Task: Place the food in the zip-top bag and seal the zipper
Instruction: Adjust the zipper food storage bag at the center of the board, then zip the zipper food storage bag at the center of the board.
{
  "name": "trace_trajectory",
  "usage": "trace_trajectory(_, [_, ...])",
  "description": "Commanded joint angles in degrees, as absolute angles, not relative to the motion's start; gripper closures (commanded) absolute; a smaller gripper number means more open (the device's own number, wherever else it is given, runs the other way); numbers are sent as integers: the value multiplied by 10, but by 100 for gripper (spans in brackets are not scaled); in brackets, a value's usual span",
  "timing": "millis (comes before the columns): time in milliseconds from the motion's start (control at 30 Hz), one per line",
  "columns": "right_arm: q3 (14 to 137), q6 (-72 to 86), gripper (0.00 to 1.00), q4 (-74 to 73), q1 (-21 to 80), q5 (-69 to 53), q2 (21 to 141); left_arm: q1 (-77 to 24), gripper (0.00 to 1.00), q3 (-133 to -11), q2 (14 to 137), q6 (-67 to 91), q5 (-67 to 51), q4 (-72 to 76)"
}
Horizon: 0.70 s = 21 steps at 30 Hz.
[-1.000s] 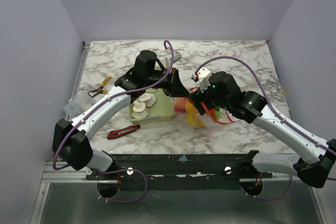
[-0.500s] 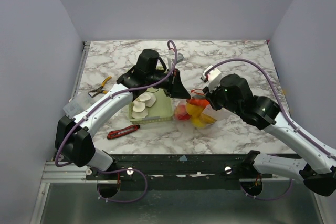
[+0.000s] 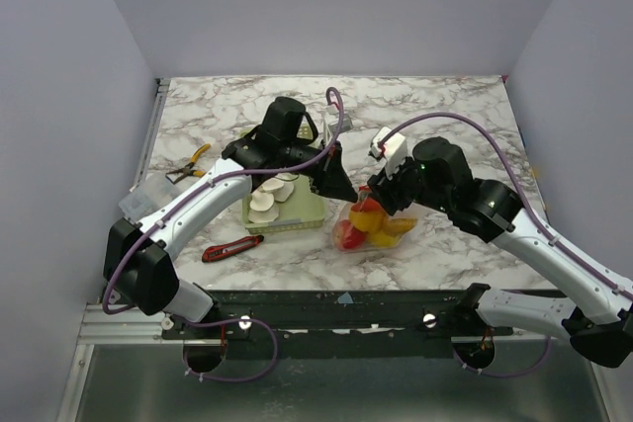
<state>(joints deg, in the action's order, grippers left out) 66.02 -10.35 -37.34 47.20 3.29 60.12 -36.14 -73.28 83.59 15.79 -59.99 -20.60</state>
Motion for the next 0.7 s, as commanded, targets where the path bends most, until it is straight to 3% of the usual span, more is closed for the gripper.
trace_trajectory(0, [654,-119,39,-334,475,-57,607,-374,100,-758,834,87,-635,-262])
trace_trajectory(200, [622,-141,38,-300,475,-134,592,-376,100,-741,820,62,-638,-268])
trace_trajectory(233, [616,-140,40,-290,475,-142,588,-376,100,-740,818,60,-638,-268])
trace_trajectory(300, [610,-135,58,-280,475,-144,577,-377,98,-736,812,53,-633,-266])
trace_trajectory(433, [600,-121,99,-268,475,-134,562,-377,70,-652,761,87,-589,-147])
trace_trajectory(667, [598,-93,100,-270,475,-161,558,-378,42,-412,633,208,-469,245])
